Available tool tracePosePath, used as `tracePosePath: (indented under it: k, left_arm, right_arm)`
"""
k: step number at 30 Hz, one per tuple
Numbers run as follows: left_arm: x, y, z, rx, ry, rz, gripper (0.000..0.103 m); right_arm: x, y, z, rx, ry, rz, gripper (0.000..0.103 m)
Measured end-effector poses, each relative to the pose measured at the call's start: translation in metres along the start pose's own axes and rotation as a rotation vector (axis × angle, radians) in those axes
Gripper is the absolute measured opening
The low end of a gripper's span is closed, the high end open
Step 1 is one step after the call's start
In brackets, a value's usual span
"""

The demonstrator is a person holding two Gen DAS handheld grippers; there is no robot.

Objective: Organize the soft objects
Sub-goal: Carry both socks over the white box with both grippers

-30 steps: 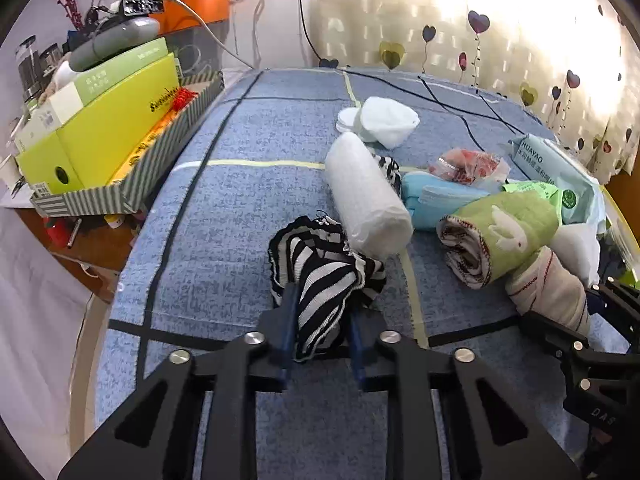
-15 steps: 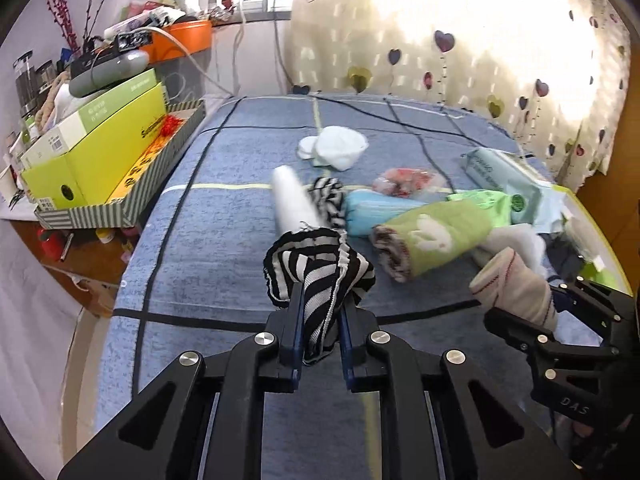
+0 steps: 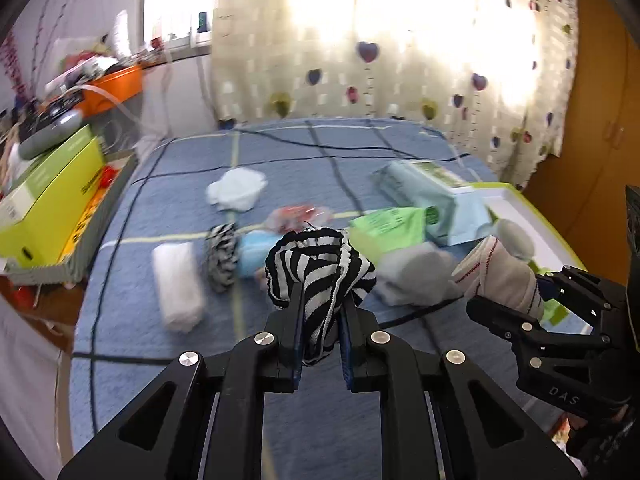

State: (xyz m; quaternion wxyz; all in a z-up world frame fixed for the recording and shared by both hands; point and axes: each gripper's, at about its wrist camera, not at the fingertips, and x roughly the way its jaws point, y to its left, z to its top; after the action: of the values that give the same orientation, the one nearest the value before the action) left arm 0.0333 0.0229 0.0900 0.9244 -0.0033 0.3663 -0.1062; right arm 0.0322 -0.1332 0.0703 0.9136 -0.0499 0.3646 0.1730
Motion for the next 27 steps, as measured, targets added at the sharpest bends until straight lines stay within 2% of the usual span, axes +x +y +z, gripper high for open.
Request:
tracePosePath:
  k: [15, 27]
  left_arm:
    - [0.026, -0.094, 0.035, 0.121, 0.015, -0.194, 0.015]
    - [0.056, -0.172, 0.061, 0.21, 0.039, -0.325, 0.015]
  right_arm:
    - [-0.06, -0.105, -0.017, 0.174, -0.051, -0.222, 0.047]
    - [-0.075, -0.173, -0.041, 0.29, -0.013, -0.362, 0.047]
